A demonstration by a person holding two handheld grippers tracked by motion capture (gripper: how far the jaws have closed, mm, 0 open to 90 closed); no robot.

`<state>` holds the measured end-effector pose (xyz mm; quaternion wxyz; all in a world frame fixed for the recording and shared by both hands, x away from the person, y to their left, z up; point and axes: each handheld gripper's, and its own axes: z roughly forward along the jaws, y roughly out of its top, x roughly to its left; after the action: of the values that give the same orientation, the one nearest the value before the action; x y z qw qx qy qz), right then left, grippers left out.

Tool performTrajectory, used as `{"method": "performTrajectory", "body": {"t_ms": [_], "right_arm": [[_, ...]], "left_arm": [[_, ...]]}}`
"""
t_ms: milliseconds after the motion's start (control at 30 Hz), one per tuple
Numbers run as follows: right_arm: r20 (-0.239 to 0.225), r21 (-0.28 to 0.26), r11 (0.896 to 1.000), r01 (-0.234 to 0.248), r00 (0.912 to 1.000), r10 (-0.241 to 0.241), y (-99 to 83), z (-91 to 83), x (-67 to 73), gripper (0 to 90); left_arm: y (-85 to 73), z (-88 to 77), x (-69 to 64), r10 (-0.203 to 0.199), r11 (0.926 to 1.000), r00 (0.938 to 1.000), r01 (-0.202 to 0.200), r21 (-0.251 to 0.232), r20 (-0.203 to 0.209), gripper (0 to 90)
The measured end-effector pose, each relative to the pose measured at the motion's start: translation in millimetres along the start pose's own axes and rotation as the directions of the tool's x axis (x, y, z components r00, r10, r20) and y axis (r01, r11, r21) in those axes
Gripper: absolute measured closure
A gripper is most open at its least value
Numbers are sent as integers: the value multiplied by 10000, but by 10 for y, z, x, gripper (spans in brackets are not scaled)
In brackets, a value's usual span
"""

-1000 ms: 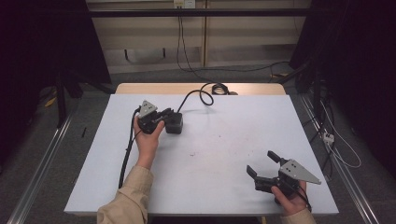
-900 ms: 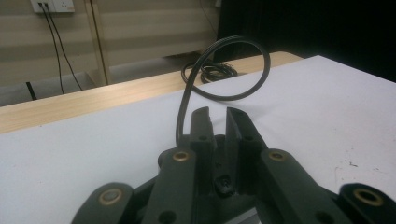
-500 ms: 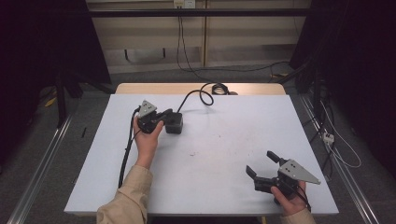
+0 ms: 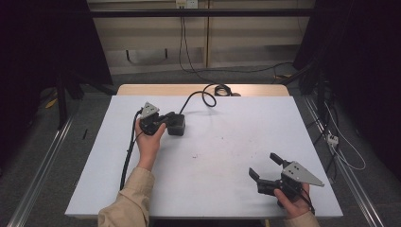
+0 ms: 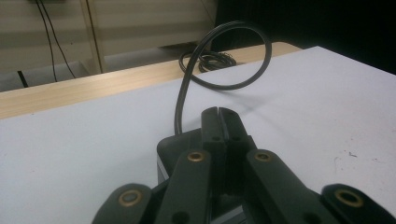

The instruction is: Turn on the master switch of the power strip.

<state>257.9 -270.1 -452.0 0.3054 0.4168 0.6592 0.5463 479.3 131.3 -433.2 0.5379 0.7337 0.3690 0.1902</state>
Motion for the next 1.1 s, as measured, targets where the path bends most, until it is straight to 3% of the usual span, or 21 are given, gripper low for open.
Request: {"method": "performTrajectory", "body": {"t_ms": [767, 1100], "right_arm": [[-35, 10, 10000, -1, 10000, 1, 1, 4, -4, 48], [-39, -20, 10000, 23, 10000, -23, 4, 1, -3, 48]], "left_arm": [[-28, 12, -48, 24, 9982, 9999, -31, 606, 116, 900], [-48, 3, -53, 18, 9980, 10000, -20, 630, 31, 900]]}}
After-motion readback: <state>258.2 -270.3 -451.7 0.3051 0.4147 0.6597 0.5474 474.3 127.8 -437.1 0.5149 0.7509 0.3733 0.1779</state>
